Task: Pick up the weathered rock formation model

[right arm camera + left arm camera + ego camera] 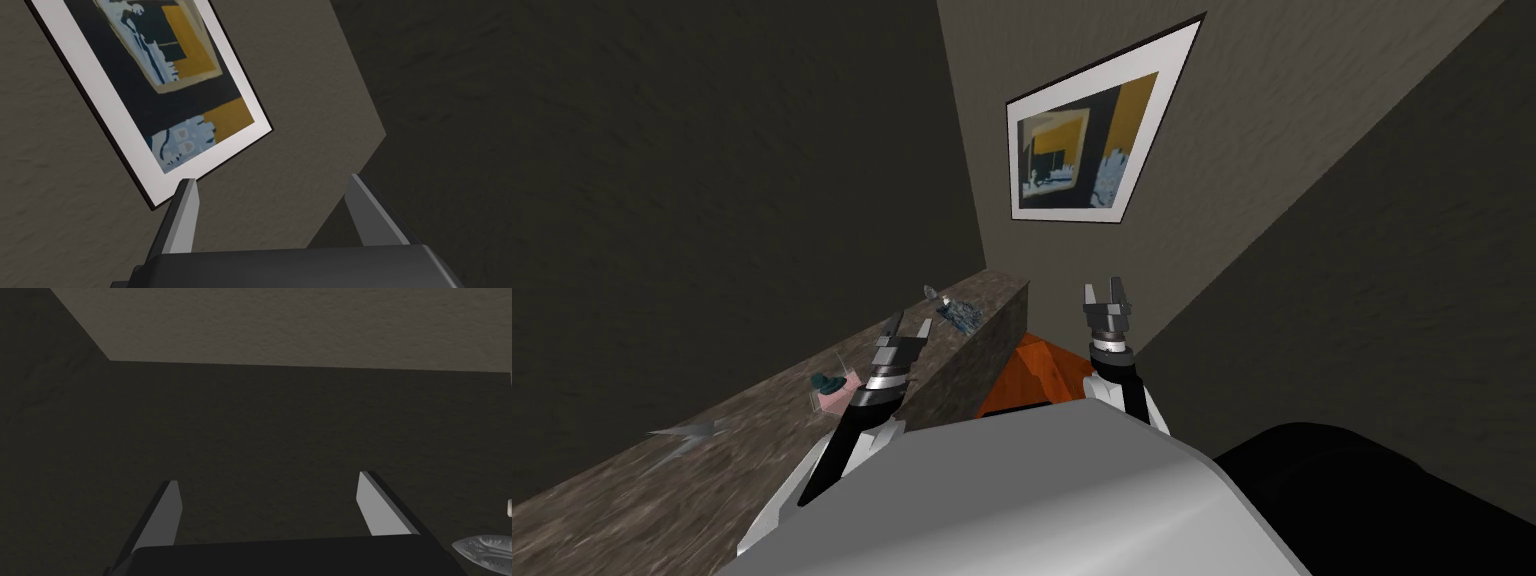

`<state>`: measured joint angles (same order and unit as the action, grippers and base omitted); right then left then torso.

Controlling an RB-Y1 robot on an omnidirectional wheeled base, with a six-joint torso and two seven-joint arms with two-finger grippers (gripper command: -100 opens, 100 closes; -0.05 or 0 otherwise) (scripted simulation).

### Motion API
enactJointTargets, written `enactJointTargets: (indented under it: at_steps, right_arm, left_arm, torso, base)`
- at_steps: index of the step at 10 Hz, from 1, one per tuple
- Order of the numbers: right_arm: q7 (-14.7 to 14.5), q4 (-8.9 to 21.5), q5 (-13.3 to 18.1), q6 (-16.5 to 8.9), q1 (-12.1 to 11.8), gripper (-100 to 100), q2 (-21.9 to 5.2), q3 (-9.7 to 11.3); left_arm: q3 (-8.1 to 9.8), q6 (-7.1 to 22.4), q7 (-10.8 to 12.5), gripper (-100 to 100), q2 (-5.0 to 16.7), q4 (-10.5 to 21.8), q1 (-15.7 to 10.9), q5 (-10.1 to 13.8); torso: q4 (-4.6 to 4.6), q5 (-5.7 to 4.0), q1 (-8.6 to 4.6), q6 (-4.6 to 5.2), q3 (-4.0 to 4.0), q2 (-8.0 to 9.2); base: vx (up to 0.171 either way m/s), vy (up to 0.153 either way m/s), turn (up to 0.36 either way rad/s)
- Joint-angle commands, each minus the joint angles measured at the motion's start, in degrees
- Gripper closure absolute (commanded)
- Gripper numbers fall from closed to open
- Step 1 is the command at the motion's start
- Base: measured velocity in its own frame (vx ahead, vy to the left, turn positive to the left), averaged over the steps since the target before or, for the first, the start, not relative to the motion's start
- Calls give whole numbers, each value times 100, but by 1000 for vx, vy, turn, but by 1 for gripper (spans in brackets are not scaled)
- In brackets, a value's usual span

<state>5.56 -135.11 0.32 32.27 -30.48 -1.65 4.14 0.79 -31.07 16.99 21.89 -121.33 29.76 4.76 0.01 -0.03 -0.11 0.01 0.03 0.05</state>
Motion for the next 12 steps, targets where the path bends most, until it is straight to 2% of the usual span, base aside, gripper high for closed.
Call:
enactJointTargets:
  at_steps: [1,2,3,4,6,7,9,10,11,12]
  right_arm:
    - [0,0,0,0,0,0,0,0]
    - [0,0,0,0,0,0,0,0]
    - [0,0,0,0,-1,0,0,0]
    - [0,0,0,0,0,0,0,0]
    - [0,0,0,0,0,0,0,0]
    - [0,0,0,0,0,0,0,0]
    - [0,0,0,0,-1,0,0,0]
    - [0,0,0,0,0,0,0,0]
    - [0,0,0,0,-1,0,0,-1]
    - [0,0,0,0,-1,0,0,-1]
  left_arm:
    - [1,-4,177,-100,286,286,-78,95]
    - [1,-4,177,-100,391,304,-78,95]
    - [5,-11,285,-100,592,490,-110,166]
    - [5,-11,285,-100,633,490,-110,166]
    - [-4,-19,491,-100,1031,883,-186,317]
    - [-4,-19,491,-100,1125,883,-186,317]
    - [-36,-16,675,-100,1509,1272,-276,476]
    - [-36,-16,675,-100,1624,1302,-276,476]
    - [-59,-10,758,-100,1822,1520,-325,558]
    - [-59,-10,758,-100,1873,1520,-325,558]
  torso:
    - [0,0,0,0,0,0]
    - [0,0,-3,-1,-1,-2]
    - [-1,0,3,-3,-2,-3]
    - [-1,1,6,0,-3,-6]
    - [-2,1,7,-1,-4,-8]
    - [-2,1,3,-1,-6,-10]
    - [-2,1,6,-1,-6,-10]
    - [-3,1,6,0,-8,-13]
    - [-2,2,9,-4,-6,-11]
    - [-2,2,11,-1,-6,-10]
  base:
    - [-3,-47,-131]
    - [-1,-27,-37]
    - [6,-21,-133]
    - [5,-14,-61]
    - [13,-29,-149]
    - [13,-21,-59]
    - [20,-21,-153]
    - [17,-10,-85]
    - [14,-9,-122]
    - [10,-3,-74]
